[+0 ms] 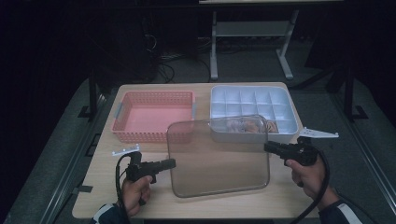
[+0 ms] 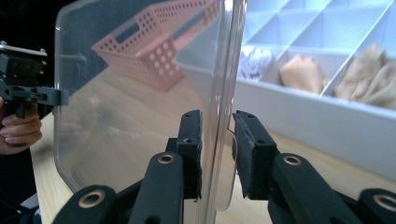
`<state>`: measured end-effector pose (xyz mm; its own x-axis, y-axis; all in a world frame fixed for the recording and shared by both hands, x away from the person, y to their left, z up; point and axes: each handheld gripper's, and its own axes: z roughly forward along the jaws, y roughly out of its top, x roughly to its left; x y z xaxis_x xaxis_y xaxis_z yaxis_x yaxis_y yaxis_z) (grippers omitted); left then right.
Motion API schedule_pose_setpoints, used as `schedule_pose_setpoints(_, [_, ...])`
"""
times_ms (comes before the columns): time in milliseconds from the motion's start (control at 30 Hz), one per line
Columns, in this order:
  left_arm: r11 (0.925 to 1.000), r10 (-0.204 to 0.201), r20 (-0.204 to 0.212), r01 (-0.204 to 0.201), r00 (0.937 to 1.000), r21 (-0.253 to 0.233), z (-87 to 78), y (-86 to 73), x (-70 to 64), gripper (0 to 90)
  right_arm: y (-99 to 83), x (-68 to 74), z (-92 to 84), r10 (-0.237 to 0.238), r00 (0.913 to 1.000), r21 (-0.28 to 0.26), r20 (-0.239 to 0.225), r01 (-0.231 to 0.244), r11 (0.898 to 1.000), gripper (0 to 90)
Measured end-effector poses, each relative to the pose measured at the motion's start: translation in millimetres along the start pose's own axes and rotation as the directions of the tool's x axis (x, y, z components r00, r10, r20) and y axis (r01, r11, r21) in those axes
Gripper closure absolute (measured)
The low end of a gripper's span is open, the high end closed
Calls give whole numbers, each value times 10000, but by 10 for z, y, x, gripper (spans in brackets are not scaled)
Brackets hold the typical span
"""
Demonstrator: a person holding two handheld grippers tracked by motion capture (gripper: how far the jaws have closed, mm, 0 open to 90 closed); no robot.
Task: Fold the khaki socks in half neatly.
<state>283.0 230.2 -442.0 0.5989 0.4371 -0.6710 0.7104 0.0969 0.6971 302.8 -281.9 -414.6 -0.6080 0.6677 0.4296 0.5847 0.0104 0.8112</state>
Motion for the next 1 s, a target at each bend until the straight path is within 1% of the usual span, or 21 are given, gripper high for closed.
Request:
schedule_pose_setpoints(67, [10000,40,33,-40,10000,-69,26,61,-11,790,56,14,-22,-137,9998,-102,114,138,9999,722])
schedule_pose_setpoints(133, [9996,224,110,-223,9997,-149,58,142,-35,790,134,14,-44,-209,9995,-200,232,213,9996,718])
schedule_pose_setpoints(167, [9995,240,117,-238,9996,-208,79,178,-51,790,185,9,-63,-292,9992,-313,279,301,9991,717])
schedule_pose_setpoints(200, [9995,289,129,-287,9995,-146,101,217,-61,790,228,9,-83,-322,9989,-353,336,334,9988,716])
schedule_pose_setpoints(233, [9995,289,129,-287,9995,-146,101,217,-61,788,269,7,-102,-387,9985,-428,388,404,9983,712])
schedule_pose_setpoints(267, [9992,293,-13,-292,9996,260,176,297,-82,783,306,7,-126,-415,9978,-505,512,441,9978,711])
schedule_pose_setpoints(333, [9990,320,-42,-319,9995,323,241,361,-103,778,360,-5,-169,-467,9969,-593,629,504,9970,710])
schedule_pose_setpoints(367, [9987,290,-52,-288,9996,428,283,403,-116,776,384,-18,-192,-482,9959,-680,764,534,9963,707])
schedule_pose_setpoints(433, [9985,363,-73,-360,9993,424,356,485,-134,774,429,-52,-234,-323,9954,-782,903,395,9962,706])
schedule_pose_setpoints(500, [9978,478,-144,-471,9988,456,432,569,-157,772,460,-98,-275,-275,9944,-868,1020,365,9956,703])
schedule_pose_setpoints(533, [9970,588,-256,-575,9979,509,472,614,-171,770,474,-118,-289,-152,9941,-850,1078,244,9961,701])
schedule_pose_setpoints(567, [9958,724,-268,-707,9970,584,507,660,-184,769,488,-142,-301,-47,9931,-770,1170,138,9969,697])
schedule_pose_setpoints(600, [9959,747,-275,-731,9968,539,544,705,-204,769,501,-169,-314,15,9921,-783,1258,84,9969,695])
schedule_pose_setpoints(700, [9946,893,-168,-883,9959,544,653,853,-243,772,570,-238,-356,170,9874,-812,1575,-42,9967,682])
schedule_pose_setpoints(767, [9931,1030,-132,-1021,9946,575,725,957,-266,772,616,-276,-393,226,9860,-890,1653,-79,9960,681])
schedule_pose_setpoints(800, [9933,1021,-81,-1015,9947,556,763,1005,-271,773,642,-292,-416,296,9845,-932,1729,-135,9956,680])
schedule_pose_setpoints(867, [9931,1042,-158,-1032,9944,557,840,1099,-277,769,695,-321,-455,318,9816,-971,1885,-136,9952,679])
schedule_pose_setpoints(933, [9932,977,-50,-971,9952,645,915,1195,-268,768,755,-351,-485,264,9787,-971,2037,-66,9953,675])
schedule_pose_setpoints(1000, [9916,1004,-234,-981,9947,838,1008,1299,-279,761,821,-398,-515,389,9770,-975,2098,-186,9951,676])
